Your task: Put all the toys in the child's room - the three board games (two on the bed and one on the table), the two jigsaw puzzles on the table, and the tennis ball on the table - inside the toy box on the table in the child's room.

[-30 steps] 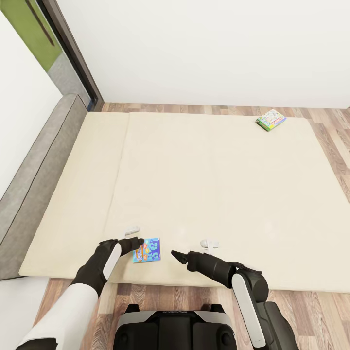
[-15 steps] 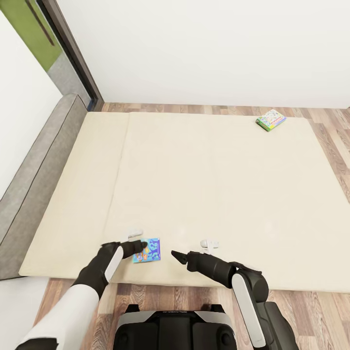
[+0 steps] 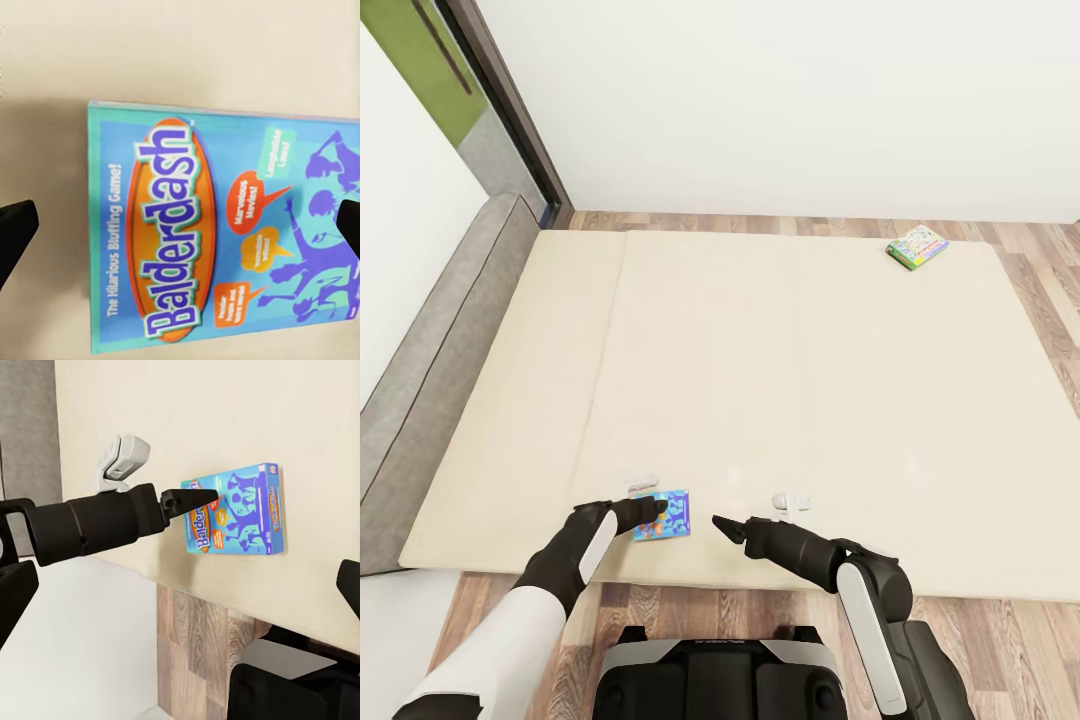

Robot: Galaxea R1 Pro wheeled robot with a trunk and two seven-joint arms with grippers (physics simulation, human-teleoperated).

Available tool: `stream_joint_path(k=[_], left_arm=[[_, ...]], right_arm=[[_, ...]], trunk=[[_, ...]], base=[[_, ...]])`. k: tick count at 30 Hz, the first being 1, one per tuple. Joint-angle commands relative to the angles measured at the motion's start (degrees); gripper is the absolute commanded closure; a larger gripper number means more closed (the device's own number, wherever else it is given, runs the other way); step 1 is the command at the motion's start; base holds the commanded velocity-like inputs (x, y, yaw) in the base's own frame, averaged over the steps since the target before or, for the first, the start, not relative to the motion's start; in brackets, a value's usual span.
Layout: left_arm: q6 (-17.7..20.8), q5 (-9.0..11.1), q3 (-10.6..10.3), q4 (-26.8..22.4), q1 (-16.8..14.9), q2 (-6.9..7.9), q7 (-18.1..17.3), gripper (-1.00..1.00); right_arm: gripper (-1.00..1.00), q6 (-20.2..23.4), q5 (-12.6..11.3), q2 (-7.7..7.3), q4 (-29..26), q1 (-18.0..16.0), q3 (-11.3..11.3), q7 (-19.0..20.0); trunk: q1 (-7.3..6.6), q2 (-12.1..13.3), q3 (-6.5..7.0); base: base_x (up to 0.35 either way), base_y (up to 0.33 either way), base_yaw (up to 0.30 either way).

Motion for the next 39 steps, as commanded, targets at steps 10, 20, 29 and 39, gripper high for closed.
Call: stream_joint_path(k=[10,20,29,39], left_arm=[[0.1,0.2,-0.2,0.0,0.0,-0.03,0.0,-1.00],[0.0,0.2,-0.4,0.0,0.0,-0.04,-0.1,-1.00],[-1.0,0.2,-2.6,0.7,0.0,0.01,-2.3,-1.00],[-4.4,0.1,-2.8,5.8,0.0,0.04,-6.5,-1.00]], right_arm=[[-1.00,0.3,0.2,0.03,0.0,0.0,0.0,0.3],[-1.00,0.3,0.1,0.03,0.0,0.0,0.0,0.3],[-1.00,0.3,0.2,0.03,0.0,0.0,0.0,0.3],[-1.00,0.3,0.1,0.03,0.0,0.0,0.0,0.3]], trunk=[[0.02,-0.1,-0.05],[0.02,-0.1,-0.05],[0.02,-0.1,-0.05],[0.02,-0.1,-0.05]], base=[[0.000,0.000,0.000],[0.000,0.000,0.000],[0.000,0.000,0.000],[0.000,0.000,0.000]])
